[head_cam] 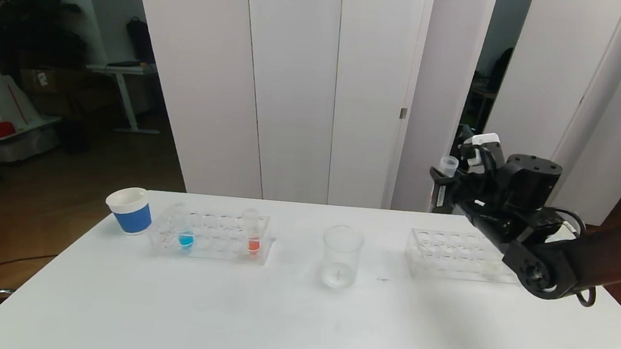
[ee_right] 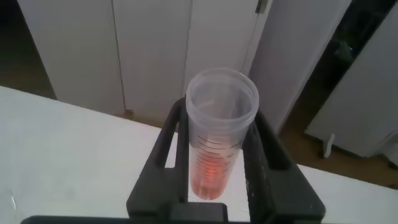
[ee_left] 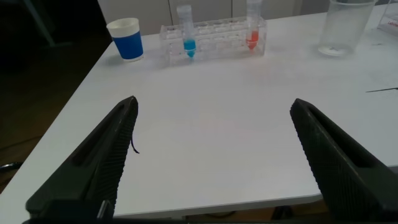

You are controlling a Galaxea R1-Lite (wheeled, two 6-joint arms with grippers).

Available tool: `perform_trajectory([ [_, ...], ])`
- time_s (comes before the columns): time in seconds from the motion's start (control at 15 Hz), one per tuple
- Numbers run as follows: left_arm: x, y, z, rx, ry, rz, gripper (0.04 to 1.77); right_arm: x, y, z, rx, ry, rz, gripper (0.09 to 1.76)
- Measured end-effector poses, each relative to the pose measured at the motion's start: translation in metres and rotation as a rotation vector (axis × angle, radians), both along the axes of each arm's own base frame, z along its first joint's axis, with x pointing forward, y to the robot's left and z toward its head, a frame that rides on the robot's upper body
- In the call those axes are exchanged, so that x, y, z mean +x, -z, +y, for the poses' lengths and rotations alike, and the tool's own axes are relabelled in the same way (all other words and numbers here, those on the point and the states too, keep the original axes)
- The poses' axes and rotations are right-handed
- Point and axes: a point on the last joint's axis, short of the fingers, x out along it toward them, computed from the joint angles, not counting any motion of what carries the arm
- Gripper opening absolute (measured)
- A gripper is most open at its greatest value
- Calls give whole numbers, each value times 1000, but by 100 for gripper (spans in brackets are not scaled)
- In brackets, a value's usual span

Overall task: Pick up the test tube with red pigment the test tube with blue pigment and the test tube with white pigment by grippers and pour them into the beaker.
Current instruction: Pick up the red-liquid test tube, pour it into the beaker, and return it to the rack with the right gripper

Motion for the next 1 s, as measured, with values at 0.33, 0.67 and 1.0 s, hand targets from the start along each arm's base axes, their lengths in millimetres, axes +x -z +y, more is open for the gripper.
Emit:
perform_trajectory([
  [0.33, 0, 0, 0, 0, 0, 0, 175, 19, -52, 1, -57, -133, -29, 58],
  [0.67, 0, 0, 0, 0, 0, 0, 175, 29, -83, 18, -59, -257, -140, 58],
  [1.0, 0, 0, 0, 0, 0, 0, 175, 43, -65, 41, -134, -317, -357, 58],
])
